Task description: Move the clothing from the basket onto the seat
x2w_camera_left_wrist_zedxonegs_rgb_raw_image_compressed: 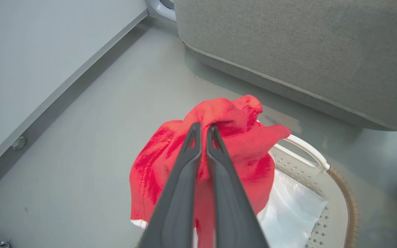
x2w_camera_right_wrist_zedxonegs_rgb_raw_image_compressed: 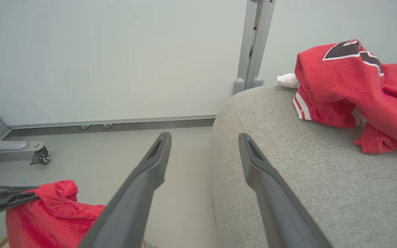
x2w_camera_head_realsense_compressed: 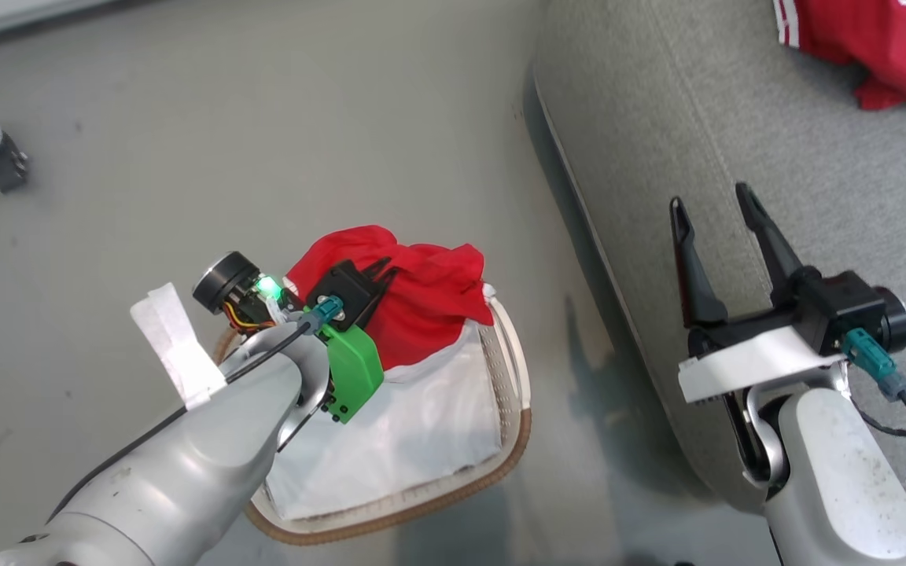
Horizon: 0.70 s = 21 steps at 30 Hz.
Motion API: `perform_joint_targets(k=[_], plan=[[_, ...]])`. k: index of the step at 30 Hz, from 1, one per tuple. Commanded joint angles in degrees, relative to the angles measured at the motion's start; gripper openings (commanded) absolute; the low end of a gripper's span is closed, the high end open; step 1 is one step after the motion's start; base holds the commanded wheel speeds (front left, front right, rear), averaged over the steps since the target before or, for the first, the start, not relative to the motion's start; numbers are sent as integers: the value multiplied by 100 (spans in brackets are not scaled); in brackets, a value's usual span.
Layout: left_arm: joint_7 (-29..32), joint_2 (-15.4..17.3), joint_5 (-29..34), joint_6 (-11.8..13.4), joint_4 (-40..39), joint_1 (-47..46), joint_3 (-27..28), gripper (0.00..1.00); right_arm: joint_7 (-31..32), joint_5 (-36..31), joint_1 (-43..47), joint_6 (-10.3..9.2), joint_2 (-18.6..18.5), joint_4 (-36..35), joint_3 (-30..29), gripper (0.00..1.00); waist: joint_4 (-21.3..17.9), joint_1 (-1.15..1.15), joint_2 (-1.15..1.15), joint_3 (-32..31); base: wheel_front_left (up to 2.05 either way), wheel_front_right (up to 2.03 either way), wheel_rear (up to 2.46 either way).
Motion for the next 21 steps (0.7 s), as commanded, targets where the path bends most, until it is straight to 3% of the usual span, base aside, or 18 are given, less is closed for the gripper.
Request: perform_joint_targets(k=[1,12,21], plan=[[-45,108,-16,64,-185,119,47,0,-12,-44,182,-8,-24,59,-14,100,315,1,0,-911,0,0,0],[119,690,-51,288,-1515,-141,260,0,-12,-122,757,-8,-23,293,116,100,287,1,0,-1982,0,0,0],[457,1045,-123,477,-2394,-570,505,0,-12,-87,910,-8,-23,369,363,100,250,1,0,-2351,0,0,0]])
